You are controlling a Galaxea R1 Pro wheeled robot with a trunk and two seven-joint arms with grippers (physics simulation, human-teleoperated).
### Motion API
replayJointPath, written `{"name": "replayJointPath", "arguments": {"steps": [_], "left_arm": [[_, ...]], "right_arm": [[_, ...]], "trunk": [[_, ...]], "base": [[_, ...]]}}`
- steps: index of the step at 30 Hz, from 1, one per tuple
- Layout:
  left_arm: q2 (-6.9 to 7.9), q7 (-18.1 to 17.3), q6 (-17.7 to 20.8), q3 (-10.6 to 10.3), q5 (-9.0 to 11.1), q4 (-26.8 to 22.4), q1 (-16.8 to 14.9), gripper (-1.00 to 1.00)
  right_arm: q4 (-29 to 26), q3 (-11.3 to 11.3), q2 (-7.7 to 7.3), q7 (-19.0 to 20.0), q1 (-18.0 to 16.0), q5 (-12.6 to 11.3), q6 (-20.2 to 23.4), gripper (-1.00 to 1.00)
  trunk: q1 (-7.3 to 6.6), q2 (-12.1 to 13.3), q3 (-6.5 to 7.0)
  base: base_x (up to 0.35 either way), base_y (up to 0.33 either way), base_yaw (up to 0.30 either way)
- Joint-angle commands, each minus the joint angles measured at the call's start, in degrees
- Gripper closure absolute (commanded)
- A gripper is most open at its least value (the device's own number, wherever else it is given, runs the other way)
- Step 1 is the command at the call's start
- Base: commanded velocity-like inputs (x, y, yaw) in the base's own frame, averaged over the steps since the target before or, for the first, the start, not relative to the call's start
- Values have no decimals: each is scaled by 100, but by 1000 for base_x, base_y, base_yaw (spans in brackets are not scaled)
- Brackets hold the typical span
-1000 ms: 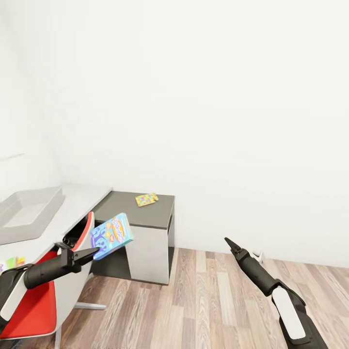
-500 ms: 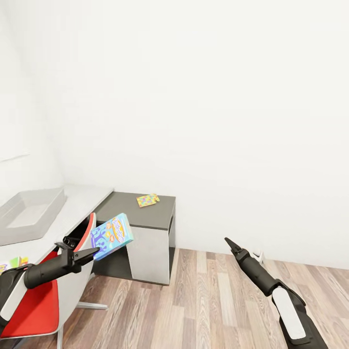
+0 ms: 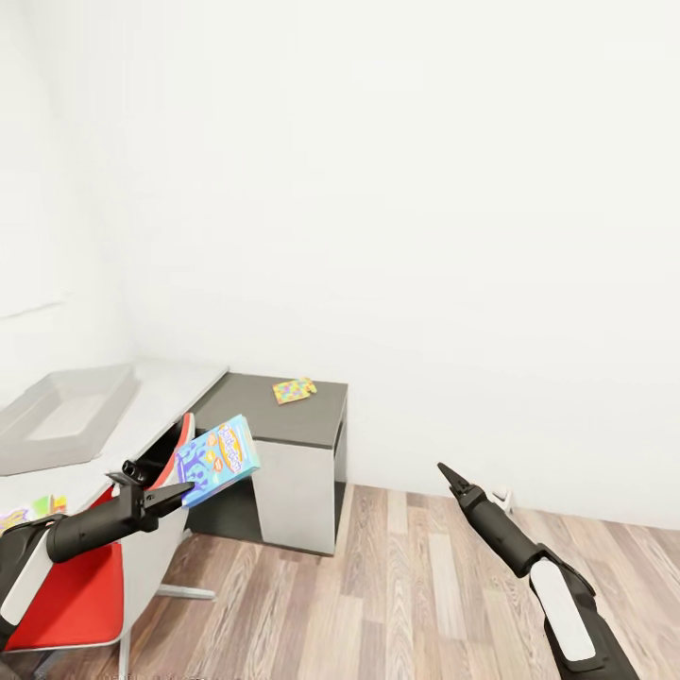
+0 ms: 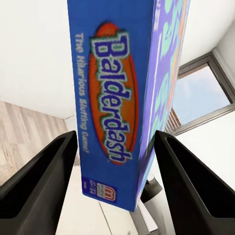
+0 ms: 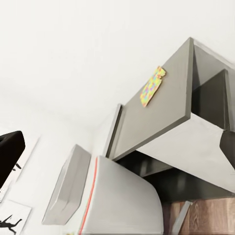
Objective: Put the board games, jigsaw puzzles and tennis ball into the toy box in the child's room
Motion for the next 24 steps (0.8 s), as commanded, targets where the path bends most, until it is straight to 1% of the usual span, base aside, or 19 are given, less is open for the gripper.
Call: {"name": "replayJointPath", "arguments": {"steps": [1, 6, 9, 24], "left_arm": [[1, -8, 55, -2, 6, 1, -6, 100], [1, 5, 55, 3, 1, 1, -6, 100], [1, 15, 55, 0, 1, 1, -6, 100], [1, 28, 52, -2, 5, 1, -6, 100]], "right_arm": [[-1, -10, 1, 2, -4, -40, 49, -100], [1, -10, 1, -1, -4, -35, 48, -100], [1, -10, 1, -1, -4, -34, 48, -100], [-1, -13, 1, 0, -4, -38, 52, -100]], "trunk": [[2, -9, -11], [2, -9, -11], [2, -9, -11], [2, -9, -11]], "base": [[0, 0, 246], [8, 0, 270], [97, 0, 284], [239, 0, 280]]}}
